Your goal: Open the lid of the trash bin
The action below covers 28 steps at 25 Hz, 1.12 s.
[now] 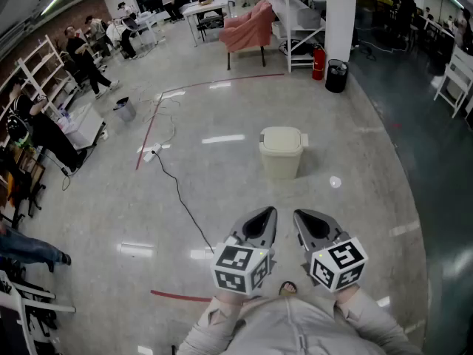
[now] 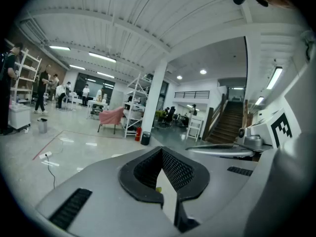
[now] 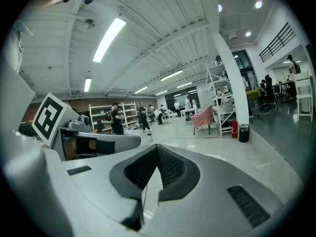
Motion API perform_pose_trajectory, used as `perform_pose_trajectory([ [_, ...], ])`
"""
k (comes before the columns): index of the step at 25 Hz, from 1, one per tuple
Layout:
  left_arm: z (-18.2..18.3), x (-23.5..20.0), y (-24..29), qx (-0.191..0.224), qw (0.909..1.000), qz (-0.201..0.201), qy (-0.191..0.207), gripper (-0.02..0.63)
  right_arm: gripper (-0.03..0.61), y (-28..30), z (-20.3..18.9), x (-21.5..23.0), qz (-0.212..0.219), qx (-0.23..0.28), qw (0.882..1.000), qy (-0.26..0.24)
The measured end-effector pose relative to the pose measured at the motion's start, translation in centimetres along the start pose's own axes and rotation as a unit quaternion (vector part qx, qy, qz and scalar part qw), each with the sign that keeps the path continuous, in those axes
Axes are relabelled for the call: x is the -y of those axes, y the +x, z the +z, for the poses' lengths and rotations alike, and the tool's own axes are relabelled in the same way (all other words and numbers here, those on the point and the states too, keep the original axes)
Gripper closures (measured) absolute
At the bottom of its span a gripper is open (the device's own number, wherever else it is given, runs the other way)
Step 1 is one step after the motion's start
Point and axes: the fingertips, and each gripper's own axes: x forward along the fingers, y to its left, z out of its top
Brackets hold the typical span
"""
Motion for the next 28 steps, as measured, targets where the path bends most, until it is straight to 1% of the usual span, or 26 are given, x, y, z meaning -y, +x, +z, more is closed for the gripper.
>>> perform_pose_trajectory([
  [9,-0.2,0.9,1.5,-0.003,1.0000,-0.002,-0.003,0.611,0.574,0.0,0.4,1.3,0.009,-0.002,1.000,-0.011],
  [13,0.1,1.2,2.2,0.001,1.0000,0.006,-0.001,0.611,0.574,-0.1,0.5,2.0,0.019,-0.002,1.000,-0.014],
  [16,0.4,1.1,2.3,0.006,0.9999,0.014,-0.003,0.611,0.574,-0.1,0.7,2.1,0.031,0.003,0.999,-0.008],
  [20,0.3,1.1,2.7,0.002,0.9998,0.018,-0.001,0.611,0.574,0.2,0.7,2.4,0.038,0.000,0.999,-0.008],
  [28,0.0,0.6,4.2,-0.012,0.9997,0.021,-0.002,0.611,0.574,0.7,0.0,3.9,0.027,-0.013,1.000,0.004],
])
